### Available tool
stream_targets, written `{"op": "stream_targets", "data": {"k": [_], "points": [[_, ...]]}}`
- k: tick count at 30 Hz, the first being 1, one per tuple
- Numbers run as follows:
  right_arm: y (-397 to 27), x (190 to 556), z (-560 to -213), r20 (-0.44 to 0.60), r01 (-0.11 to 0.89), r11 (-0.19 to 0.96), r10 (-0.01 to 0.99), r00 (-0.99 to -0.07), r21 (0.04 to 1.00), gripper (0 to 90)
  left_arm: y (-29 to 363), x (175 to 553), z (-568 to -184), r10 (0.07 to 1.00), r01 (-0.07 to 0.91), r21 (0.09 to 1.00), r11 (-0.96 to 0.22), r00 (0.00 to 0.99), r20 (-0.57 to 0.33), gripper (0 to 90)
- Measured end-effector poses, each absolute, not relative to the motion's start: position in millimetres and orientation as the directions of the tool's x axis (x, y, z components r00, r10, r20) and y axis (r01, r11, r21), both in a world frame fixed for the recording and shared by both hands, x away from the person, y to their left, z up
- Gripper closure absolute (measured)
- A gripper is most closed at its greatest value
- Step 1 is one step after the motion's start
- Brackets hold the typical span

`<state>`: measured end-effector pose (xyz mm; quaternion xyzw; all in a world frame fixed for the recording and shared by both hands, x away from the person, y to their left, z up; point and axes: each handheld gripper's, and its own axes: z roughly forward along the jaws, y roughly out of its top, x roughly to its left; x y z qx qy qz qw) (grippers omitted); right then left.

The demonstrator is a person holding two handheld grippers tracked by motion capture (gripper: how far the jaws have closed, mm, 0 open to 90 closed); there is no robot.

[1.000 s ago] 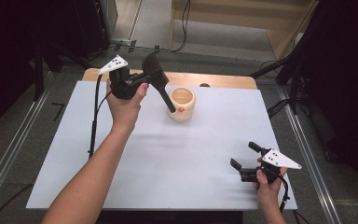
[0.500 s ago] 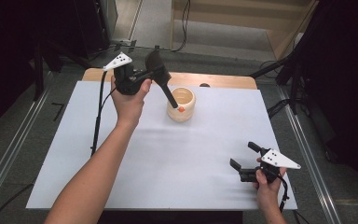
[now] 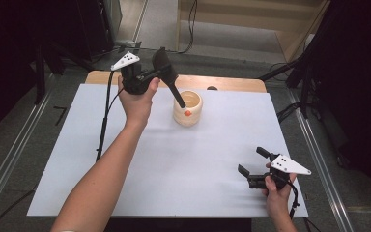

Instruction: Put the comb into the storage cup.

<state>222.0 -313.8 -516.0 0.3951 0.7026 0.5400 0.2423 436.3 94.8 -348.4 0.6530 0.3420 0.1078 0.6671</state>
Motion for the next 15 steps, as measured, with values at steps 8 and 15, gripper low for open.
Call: {"op": "stream_targets", "data": {"k": [8,15], "points": [[-314.2,221.9,-515.9,0.083,0.286,0.106,0.811,-0.579,0.952,0.0,90.1,441.2,-348.4,0.600,0.278,0.950,0.140,0.739,-0.304,85.1],[-314.2,222.2,-516.1,0.086,0.287,0.106,0.808,-0.582,0.952,0.0,86.2,445.1,-352.0,0.605,0.266,0.953,0.146,0.738,-0.299,85.1]]}}
